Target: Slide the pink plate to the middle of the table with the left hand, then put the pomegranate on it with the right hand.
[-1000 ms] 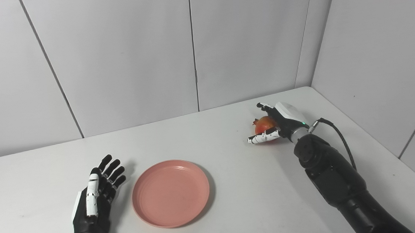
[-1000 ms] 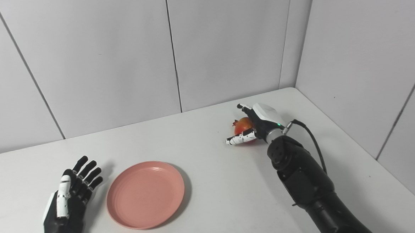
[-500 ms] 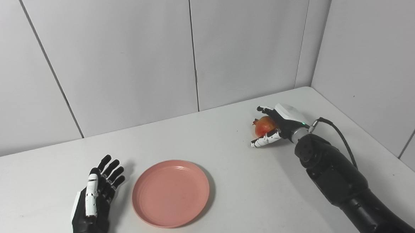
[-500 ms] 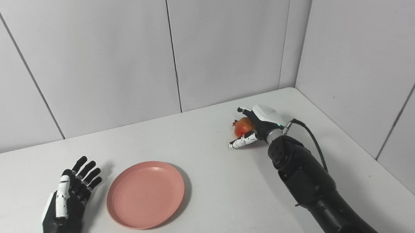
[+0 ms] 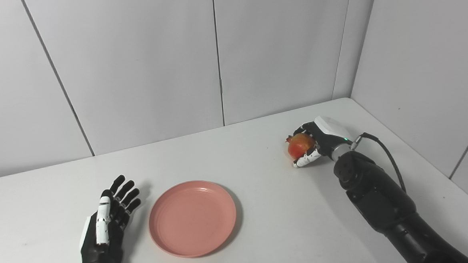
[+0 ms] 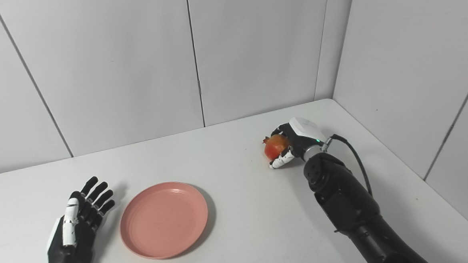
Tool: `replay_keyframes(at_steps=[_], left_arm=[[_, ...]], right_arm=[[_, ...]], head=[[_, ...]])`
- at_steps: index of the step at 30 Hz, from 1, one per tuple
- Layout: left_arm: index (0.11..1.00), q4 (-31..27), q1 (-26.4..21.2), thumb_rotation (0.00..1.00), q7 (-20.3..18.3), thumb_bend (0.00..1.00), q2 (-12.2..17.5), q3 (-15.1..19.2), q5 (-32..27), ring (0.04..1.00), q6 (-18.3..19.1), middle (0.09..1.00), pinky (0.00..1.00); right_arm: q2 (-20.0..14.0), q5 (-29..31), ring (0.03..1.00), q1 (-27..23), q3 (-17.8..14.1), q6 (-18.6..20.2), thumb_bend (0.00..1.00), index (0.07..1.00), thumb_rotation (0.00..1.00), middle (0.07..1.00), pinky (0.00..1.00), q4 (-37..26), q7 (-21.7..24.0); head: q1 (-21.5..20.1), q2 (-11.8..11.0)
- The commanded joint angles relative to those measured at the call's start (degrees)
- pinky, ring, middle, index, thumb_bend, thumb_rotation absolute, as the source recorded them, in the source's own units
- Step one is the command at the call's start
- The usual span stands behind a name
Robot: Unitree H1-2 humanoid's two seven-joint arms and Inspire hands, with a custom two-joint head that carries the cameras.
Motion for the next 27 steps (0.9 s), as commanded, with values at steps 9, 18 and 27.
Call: replay_keyframes(at_steps=[9,18,27], left_arm=[[0.861,0.7,0.3,1.0,0.3,0.41,0.2,-0.1,-0.2,0.866,1.9,0.876,0.86],[0.861,0.4,0.2,1.0,0.9,0.41,-0.2,-0.5,0.5,0.864,2.1,0.876,0.86],[0.859,-0.4,0.5,1.0,1.8,0.4,-0.9,-1.2,1.1,0.858,2.7,0.871,0.85]], right_arm=[[-0.1,3.6,0.51,-1.0,-2.8,-3.5,0.54,0.552,0.12,0.548,0.44,-0.9,-5.3],[1.3,8.2,0.497,-0.4,-6.3,-1.4,0.51,0.543,0.13,0.528,0.45,-7.2,-5.6],[2.5,9.3,0.479,1.0,-6.8,1.9,0.51,0.531,0.14,0.516,0.43,-19.1,-3.1]], head=[[0.5,0.0],[1.5,0.0],[3.9,-0.2]])
